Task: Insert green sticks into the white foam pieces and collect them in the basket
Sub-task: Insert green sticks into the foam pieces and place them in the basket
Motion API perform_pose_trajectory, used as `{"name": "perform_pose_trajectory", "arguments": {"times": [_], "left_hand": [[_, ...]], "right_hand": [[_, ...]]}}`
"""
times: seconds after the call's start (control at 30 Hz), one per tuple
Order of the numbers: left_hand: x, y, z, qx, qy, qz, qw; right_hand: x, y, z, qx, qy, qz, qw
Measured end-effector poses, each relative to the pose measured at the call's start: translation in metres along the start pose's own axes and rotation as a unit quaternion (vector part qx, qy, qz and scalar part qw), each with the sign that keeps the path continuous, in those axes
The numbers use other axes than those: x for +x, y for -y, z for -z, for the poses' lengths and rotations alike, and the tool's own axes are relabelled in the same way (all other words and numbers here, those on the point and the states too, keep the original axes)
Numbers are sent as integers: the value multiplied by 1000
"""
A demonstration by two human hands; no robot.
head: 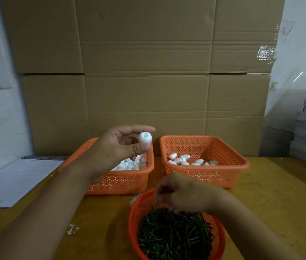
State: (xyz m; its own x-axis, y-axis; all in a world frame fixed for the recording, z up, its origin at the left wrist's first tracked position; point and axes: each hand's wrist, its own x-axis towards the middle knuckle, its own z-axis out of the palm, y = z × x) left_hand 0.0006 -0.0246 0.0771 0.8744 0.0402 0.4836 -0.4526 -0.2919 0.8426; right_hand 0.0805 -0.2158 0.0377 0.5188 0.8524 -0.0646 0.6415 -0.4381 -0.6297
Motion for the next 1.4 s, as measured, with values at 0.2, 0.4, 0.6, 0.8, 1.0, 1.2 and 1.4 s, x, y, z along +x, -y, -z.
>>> {"name": "perform_pose_trajectory", "arguments": {"times": [0.2, 0.4, 0.6, 0.8, 1.0, 1.2, 1.4], "left_hand": [[1, 2, -1, 4, -9, -2, 1000], [1, 4, 0, 25, 7, -1, 1000], [2, 5, 1, 31, 13, 4, 999], [1, 4, -2, 17, 17, 1, 1000], [1, 2, -3, -17, 30, 4, 999], [0, 2, -3, 5, 19, -5, 1000], [2, 3, -5, -16, 9, -2, 1000]], "right_hand": [[-11, 9, 11, 404, 70, 53, 911], [-16, 19, 23, 592, 71, 143, 790], [-15, 20, 22, 622, 11, 120, 773], [-16, 20, 21, 612, 12, 99, 785], [-12, 21, 18, 584, -52, 92, 805], [-8, 21, 18, 594, -135, 99, 787], [-5, 19, 16, 599, -179, 111, 772]]}}
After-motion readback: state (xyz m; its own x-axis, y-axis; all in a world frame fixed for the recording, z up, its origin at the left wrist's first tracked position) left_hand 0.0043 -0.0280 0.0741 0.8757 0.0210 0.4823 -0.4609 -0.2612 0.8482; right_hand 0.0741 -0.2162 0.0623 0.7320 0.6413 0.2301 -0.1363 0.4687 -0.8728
